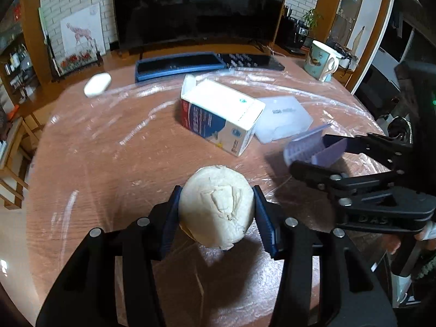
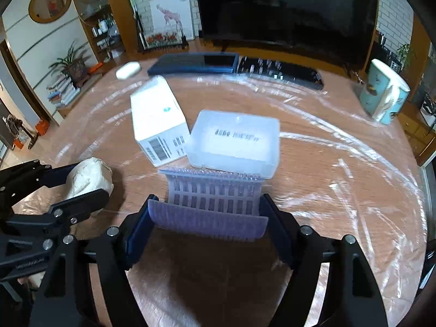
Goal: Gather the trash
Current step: 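Carry the white ball and lavender basket off the table over the bin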
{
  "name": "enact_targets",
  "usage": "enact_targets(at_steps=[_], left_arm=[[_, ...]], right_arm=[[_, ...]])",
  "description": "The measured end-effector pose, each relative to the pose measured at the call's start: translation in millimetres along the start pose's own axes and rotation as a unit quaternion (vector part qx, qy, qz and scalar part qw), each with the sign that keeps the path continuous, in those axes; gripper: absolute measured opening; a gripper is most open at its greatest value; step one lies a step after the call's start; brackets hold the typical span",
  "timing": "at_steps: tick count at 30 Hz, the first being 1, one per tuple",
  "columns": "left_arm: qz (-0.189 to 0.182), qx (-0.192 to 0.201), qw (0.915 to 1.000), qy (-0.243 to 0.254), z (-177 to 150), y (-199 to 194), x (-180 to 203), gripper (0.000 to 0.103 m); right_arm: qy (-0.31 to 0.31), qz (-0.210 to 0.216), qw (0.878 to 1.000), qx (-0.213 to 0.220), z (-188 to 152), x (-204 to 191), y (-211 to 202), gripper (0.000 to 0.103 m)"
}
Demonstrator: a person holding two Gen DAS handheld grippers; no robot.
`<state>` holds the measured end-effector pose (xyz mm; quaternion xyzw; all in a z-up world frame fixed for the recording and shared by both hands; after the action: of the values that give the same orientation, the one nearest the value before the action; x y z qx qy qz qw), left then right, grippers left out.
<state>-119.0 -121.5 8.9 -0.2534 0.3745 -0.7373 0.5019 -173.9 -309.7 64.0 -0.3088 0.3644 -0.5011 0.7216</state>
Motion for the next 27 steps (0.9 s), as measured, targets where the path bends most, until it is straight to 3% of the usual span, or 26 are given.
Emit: enact_targets(at_steps=[14, 27], left_arm=[[0.056, 0.036, 0.9978, 0.000, -6, -56, 37, 0.052], [0.095, 0.033, 0.9949, -0.003, -28, -81, 59, 0.052]], right_arm=[[0.005, -0.002, 1.000, 0.024, -38, -10, -76, 0.074], [-0.004, -0.012, 0.999, 0.038, -64, -23, -116, 0.074]])
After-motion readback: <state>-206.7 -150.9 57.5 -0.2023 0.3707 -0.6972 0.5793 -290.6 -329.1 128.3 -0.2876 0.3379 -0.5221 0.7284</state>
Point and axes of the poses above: each gripper's, at about its wrist camera, not at the fingertips, and y roughly the way its jaws point, x to its right, z to its top, the point moved 3 cm from there along y, roughly the way its jaws point, and after that the axes turned 5 degrees about z, right-handed, at the moved point
